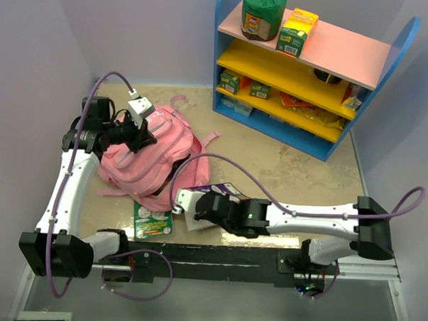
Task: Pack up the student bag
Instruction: Place the book in the student bag.
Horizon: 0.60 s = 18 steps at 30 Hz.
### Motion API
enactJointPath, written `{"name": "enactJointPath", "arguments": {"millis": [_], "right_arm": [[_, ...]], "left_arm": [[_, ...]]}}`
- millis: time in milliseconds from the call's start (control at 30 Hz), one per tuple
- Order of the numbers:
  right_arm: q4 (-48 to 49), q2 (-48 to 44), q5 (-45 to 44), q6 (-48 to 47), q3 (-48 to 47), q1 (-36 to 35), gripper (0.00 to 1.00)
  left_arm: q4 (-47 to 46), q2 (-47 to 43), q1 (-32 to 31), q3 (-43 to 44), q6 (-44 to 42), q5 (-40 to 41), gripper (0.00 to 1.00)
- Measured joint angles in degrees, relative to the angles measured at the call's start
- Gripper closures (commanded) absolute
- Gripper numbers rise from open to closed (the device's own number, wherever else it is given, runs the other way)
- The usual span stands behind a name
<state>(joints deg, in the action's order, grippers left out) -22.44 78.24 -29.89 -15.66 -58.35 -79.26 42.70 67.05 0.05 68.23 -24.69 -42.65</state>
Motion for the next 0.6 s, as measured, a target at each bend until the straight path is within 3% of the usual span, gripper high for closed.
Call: {"name": "enactJointPath", "arguments": {"millis": [300, 600], "right_arm": [[18.36, 5.99, -11.45, -17.92, 1.90, -0.57, 1.00], [30.34, 16.52, -11.87, -29.09, 0.35, -0.85, 1.00]], "left_arm": [[7.87, 0.59, 0.00, 3.61, -5.75, -4.98, 1.00], [13.66, 2.05, 0.00, 5.07, -12.61, -9.46, 1.00]]}}
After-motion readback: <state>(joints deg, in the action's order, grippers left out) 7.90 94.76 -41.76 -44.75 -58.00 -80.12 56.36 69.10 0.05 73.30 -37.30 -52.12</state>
